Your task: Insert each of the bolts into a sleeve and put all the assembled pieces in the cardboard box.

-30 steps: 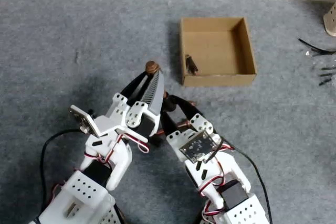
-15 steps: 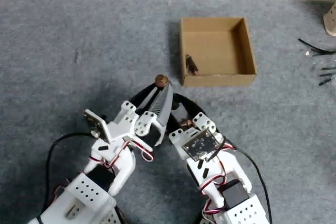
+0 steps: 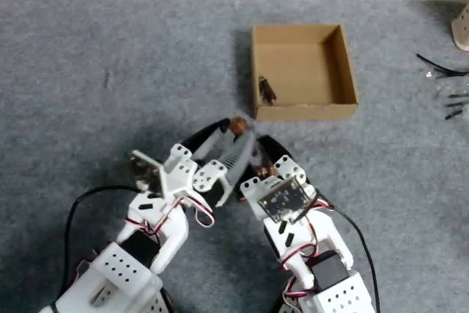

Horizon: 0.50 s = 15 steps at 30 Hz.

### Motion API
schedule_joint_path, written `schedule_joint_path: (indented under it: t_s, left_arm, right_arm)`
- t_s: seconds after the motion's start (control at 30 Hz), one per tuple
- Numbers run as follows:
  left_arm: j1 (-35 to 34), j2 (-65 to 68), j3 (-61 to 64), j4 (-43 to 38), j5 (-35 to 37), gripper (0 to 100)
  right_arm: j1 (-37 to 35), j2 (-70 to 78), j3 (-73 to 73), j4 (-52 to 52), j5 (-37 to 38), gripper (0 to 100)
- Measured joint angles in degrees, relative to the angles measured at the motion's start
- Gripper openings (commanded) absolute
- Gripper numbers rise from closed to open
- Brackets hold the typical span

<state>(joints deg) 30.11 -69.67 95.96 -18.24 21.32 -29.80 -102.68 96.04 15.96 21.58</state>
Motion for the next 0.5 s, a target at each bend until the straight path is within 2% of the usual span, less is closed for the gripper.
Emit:
schedule_joint_path:
  t_s: [0.27,0.4,0.5]
  left_arm:
    - [-0.62,-0.62,0.00,1.41,0.26,23]
    - [-6.33,0.18,-1.49,1.49,3.52,17]
    - [-13.45,-1.49,-1.93,2.02,7.12,8]
  right_arm:
    - [3.87,-0.09,0.00,0.00,-0.35,0.5]
    - [5.89,-0.09,0.00,-0.26,-2.37,0.5]
    - [7.30,0.00,0.00,-0.88,-2.81,0.5]
